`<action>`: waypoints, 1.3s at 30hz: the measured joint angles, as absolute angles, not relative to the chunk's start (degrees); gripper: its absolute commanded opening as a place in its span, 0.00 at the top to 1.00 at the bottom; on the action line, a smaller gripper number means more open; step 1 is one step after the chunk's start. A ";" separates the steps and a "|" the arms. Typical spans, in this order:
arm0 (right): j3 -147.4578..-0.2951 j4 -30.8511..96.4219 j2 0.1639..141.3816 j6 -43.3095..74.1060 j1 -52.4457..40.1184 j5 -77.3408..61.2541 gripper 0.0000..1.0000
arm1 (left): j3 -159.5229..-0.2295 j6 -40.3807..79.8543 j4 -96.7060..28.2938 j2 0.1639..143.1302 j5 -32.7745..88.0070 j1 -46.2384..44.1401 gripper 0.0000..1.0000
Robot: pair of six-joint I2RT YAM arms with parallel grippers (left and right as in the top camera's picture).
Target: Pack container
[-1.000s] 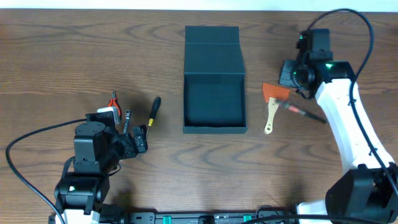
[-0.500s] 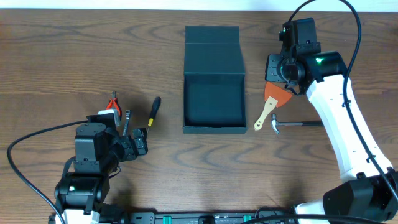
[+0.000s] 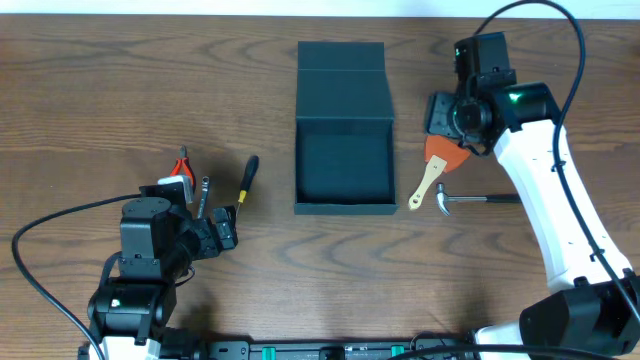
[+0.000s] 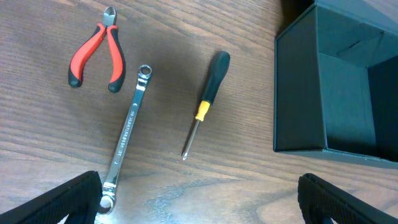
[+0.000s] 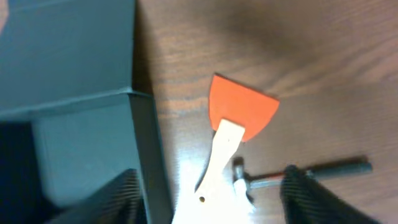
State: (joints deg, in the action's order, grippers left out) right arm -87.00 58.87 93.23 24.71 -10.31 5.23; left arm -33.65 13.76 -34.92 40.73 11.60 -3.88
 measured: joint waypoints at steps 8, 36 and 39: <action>-87.00 60.88 93.23 34.02 -10.20 -0.80 0.01 | -33.65 13.76 -34.94 40.73 11.60 -3.88 0.01; -58.94 38.13 93.08 53.84 -10.20 3.46 0.24 | -33.67 13.74 -34.96 40.73 11.60 -3.88 0.01; -56.34 35.92 93.08 53.87 -10.20 3.49 0.27 | -33.67 13.74 -34.98 40.73 11.62 -3.88 0.02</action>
